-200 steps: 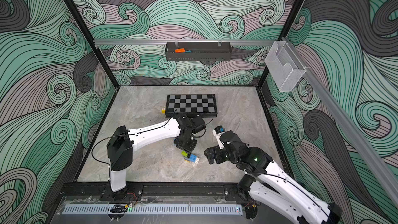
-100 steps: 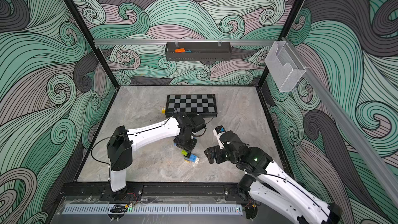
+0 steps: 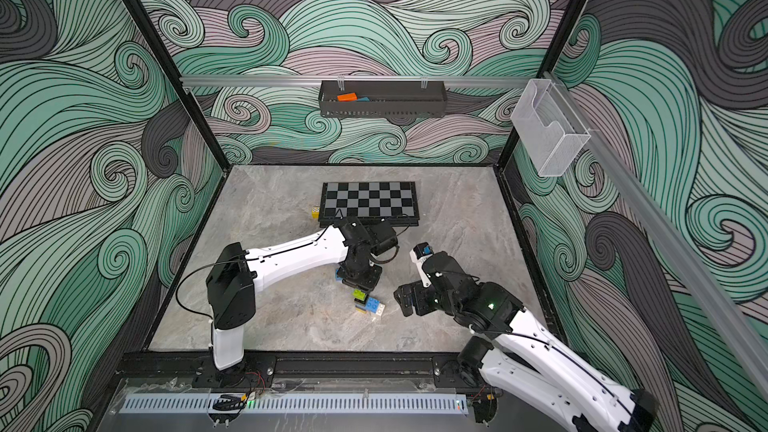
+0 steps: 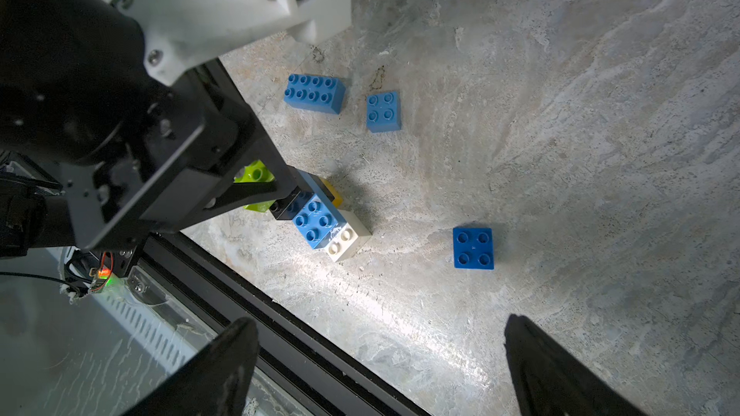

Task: Assemble a giraffe with lego
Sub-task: Assemble the lego brick with the lego brick.

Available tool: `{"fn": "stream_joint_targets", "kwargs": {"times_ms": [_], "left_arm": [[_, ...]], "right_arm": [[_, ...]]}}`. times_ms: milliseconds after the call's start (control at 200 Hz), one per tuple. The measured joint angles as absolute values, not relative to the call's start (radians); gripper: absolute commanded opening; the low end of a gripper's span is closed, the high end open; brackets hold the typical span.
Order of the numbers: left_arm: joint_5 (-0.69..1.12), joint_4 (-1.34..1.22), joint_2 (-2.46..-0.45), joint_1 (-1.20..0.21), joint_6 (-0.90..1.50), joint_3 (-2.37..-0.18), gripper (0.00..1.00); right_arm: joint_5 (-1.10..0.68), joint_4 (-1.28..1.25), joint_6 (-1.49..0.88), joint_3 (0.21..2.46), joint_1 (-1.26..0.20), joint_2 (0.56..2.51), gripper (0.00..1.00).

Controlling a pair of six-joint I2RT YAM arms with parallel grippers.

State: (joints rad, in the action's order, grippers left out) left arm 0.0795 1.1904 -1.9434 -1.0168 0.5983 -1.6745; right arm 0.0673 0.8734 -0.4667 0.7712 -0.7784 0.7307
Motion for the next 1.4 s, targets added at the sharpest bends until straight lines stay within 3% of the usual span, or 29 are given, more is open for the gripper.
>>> {"fn": "stream_joint_targets", "kwargs": {"times_ms": [1401], "left_arm": [[0.076,1.09,-1.915,-1.031,0.607,-1.577,0.0]], "right_arm": [[0.051,0.879,-0.452,0.771,-0.767,0.729,0.99]]}}
